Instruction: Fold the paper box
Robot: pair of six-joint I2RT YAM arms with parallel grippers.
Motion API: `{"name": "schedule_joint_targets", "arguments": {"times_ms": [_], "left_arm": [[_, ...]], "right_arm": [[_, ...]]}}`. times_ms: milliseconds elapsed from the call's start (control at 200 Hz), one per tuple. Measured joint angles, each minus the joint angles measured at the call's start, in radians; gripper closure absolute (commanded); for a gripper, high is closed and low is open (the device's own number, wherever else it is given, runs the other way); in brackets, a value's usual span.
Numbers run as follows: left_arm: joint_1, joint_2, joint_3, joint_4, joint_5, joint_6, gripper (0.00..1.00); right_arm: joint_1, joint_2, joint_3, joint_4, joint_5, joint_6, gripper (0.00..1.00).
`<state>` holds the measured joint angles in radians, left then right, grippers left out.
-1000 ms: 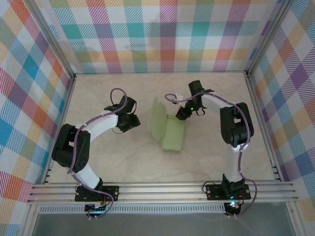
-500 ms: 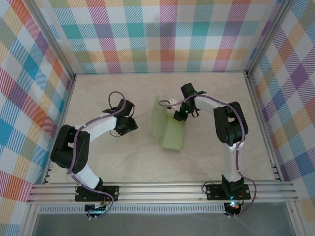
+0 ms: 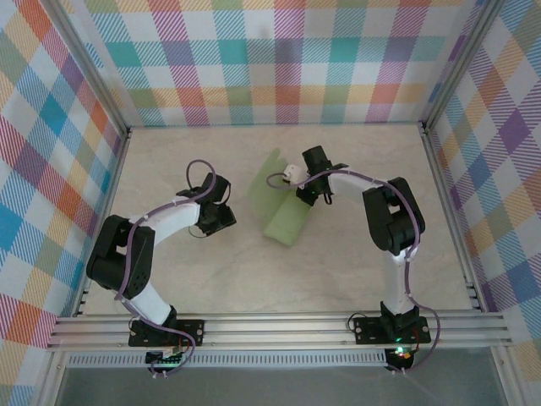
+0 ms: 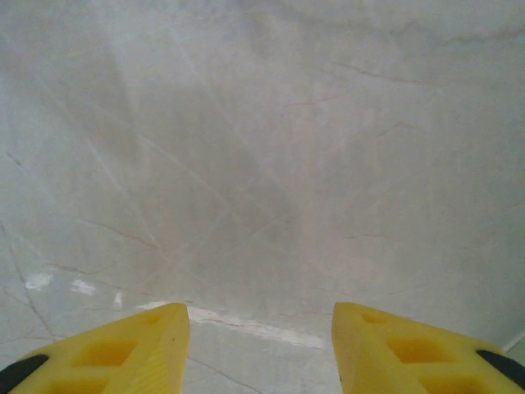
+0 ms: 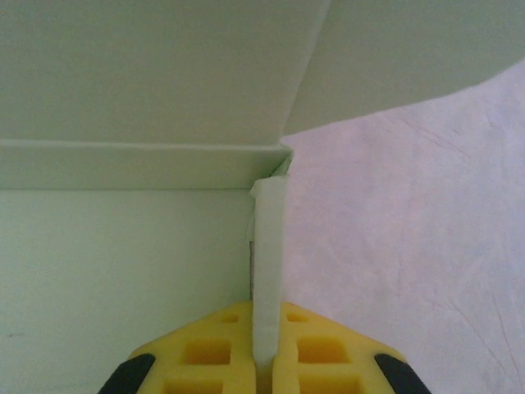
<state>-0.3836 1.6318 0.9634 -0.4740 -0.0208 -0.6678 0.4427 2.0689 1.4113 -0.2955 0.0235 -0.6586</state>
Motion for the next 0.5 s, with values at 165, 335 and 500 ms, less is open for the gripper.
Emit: {"name": "schedule_joint_targets", "arguments": {"times_ms": [165,335,500], "left_arm": [[0.01,-0.011,-0.02,0.008,-0.015,0.0,0.42],[0.054,-0.029,-0.066,0.034,-0.014,-0.021,0.28],[0.059,-0.031,-0.098,0.07,0.018,-0.048,0.25]], "right_arm": [[0.006,-0.02,-0.011,-0.012,0.086,0.23,1.0],[0.02,-0.054,-0.011,-0.087,0.209,0.494,1.0],[0.03,-0.07,-0.028,-0.15,0.264,0.734,1.0]]}}
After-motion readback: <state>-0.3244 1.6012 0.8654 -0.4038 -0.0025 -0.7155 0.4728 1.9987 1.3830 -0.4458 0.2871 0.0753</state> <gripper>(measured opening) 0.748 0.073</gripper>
